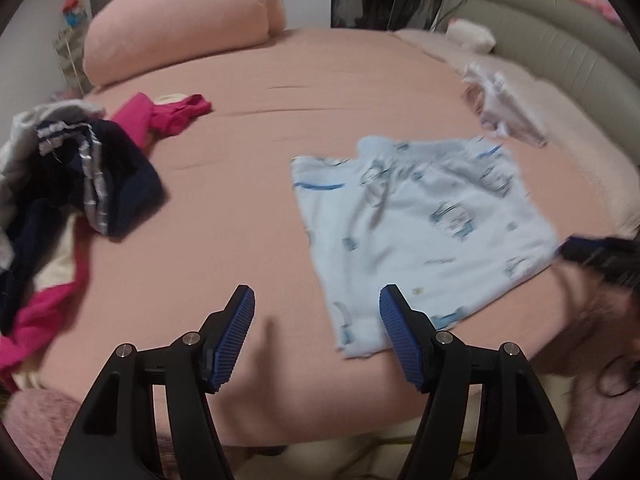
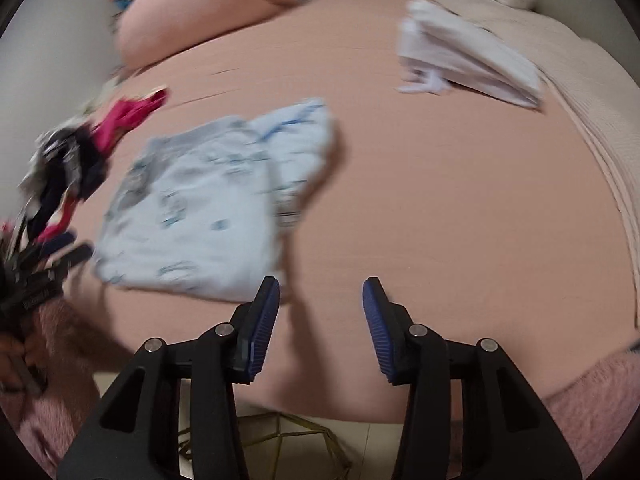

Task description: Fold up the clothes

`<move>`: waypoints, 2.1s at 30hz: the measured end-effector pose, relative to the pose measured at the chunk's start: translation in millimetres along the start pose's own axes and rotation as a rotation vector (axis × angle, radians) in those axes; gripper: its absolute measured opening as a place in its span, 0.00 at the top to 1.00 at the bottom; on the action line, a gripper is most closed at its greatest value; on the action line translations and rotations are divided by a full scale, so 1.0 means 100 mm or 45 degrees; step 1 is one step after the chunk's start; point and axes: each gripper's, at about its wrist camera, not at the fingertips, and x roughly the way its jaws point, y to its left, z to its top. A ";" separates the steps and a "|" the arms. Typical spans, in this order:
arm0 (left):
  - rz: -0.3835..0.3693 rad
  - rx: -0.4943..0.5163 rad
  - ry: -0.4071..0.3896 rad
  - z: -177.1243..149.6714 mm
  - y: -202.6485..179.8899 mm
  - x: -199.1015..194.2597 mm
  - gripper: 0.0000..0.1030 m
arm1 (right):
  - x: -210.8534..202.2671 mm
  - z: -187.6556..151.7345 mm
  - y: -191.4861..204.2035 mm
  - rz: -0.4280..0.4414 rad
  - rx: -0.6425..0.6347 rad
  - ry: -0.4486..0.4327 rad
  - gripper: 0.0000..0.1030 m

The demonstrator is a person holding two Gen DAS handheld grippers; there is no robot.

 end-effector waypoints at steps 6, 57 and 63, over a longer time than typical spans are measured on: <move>0.119 -0.003 0.154 -0.08 0.04 0.28 0.34 | 0.29 0.05 0.14 -0.089 -0.015 0.040 0.56; -0.419 -0.625 -0.059 0.12 0.87 0.21 0.34 | 0.98 0.70 1.87 0.432 -0.259 0.252 0.81; -0.248 -0.596 0.075 0.08 0.85 0.41 0.34 | 0.58 0.46 1.81 0.492 -0.341 0.245 0.50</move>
